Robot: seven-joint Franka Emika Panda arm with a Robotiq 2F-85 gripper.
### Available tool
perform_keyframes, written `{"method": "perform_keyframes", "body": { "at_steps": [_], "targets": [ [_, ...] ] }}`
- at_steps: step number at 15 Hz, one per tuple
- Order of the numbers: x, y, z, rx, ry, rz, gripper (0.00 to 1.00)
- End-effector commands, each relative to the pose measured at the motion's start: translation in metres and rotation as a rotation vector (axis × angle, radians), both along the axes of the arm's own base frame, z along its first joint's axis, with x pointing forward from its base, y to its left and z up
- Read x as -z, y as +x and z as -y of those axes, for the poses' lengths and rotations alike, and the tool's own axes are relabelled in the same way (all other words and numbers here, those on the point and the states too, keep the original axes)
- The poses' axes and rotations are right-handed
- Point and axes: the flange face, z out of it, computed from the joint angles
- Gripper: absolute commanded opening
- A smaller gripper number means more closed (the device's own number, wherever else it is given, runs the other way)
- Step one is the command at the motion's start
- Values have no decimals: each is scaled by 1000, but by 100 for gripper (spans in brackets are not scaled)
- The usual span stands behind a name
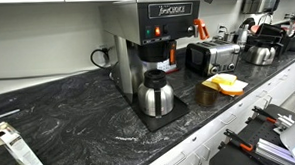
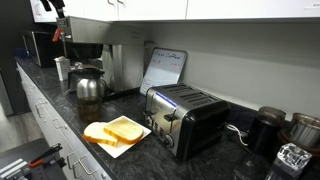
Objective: Pick up the dark bowl and move it to the left. Switch off the coffee maker.
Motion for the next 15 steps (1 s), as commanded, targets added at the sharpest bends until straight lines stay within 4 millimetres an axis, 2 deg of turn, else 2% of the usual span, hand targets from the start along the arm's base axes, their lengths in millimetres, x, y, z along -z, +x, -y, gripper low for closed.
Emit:
{"method": "perform_keyframes", "body": {
  "at_steps": [1,4,7,8,9,15],
  "targets": [
    [-7,2,-31,-71,20,4,100],
    [-3,-1,-64,-140,34,-9,100],
    [6,-1,-88,-182,39,-34,100],
    [9,0,-93,-189,32,-41,90],
    [11,1,-98,-197,28,-42,74],
    [15,0,-113,-228,33,-63,30]
  ]
}}
